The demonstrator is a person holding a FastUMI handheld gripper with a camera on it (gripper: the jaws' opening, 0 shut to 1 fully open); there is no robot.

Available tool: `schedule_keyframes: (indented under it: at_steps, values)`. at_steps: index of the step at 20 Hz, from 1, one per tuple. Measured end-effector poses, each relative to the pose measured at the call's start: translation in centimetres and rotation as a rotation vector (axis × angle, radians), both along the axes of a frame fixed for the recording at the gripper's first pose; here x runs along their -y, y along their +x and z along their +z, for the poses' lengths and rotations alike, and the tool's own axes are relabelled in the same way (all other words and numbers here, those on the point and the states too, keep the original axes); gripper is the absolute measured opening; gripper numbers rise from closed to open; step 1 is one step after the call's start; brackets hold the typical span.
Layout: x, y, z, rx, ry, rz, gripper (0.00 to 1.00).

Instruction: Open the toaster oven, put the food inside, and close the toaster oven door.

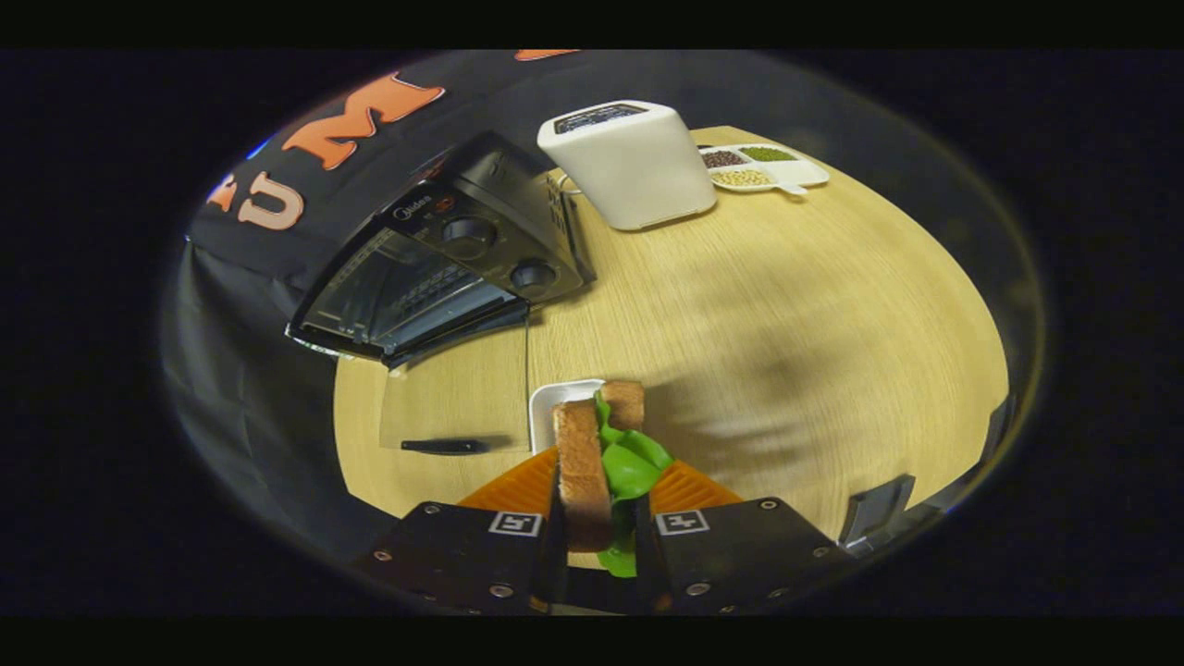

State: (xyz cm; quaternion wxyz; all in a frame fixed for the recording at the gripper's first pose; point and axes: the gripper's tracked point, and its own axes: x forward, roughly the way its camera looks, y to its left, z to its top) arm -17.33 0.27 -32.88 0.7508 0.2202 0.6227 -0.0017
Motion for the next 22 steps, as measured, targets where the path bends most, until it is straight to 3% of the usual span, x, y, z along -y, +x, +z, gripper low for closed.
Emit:
schedule_keyframes:
  at_steps: [8,17,22]
  values:
    - [0.3,4.0,4.2,0.121,-0.062,0.002,0.29]
    - [-9.9,8.9,7.0,0.277,0.151,-0.009,0.29]
    - [-14.9,11.5,7.3,0.348,0.270,-0.072,0.29]
